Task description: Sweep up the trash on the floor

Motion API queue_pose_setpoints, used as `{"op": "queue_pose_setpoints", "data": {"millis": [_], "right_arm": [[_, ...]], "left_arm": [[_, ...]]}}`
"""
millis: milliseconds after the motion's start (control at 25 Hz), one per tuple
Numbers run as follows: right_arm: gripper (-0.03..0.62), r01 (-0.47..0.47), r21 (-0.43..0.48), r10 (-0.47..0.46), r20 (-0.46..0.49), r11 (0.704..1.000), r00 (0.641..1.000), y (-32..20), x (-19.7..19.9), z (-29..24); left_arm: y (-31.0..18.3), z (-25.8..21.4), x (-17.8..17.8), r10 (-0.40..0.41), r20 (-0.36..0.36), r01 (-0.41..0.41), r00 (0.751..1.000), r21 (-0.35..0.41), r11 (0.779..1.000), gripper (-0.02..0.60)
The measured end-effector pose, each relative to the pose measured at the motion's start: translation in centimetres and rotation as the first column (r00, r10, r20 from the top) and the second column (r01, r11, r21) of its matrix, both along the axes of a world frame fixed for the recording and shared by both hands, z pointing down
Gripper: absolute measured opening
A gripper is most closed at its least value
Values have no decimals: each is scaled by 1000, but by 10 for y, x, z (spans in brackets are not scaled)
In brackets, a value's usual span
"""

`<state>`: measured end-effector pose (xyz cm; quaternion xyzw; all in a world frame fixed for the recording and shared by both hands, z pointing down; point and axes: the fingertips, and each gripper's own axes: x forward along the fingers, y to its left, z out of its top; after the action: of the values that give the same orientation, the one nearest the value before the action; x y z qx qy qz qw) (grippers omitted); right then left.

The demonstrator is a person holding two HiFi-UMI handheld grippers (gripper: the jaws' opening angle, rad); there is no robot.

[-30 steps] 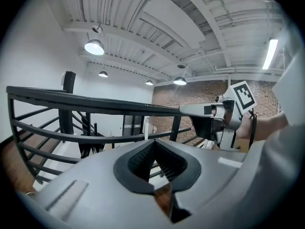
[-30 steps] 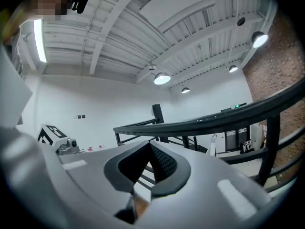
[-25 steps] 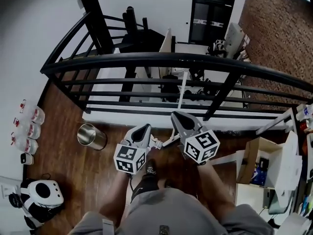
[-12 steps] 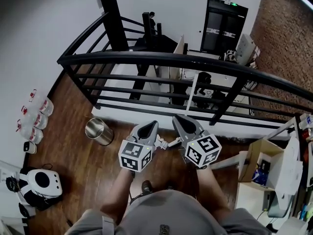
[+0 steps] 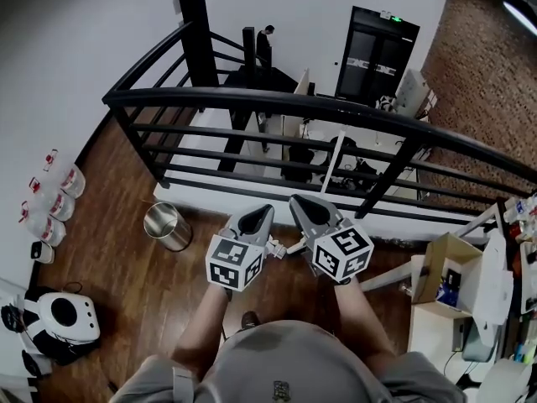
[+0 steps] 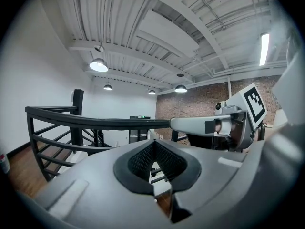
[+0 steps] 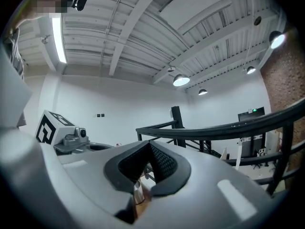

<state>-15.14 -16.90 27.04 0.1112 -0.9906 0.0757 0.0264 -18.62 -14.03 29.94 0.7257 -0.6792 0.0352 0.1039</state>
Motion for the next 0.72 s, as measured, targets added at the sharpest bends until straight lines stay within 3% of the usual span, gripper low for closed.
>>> {"op": "queue_pose_setpoints", "data": {"millis": [720], "right_arm": [[0,-49,20,49,-2,999,999,20,-8,-12]], "left_arm": [[19,-6,-11,53,-6,-53,999,14,998,6]]}}
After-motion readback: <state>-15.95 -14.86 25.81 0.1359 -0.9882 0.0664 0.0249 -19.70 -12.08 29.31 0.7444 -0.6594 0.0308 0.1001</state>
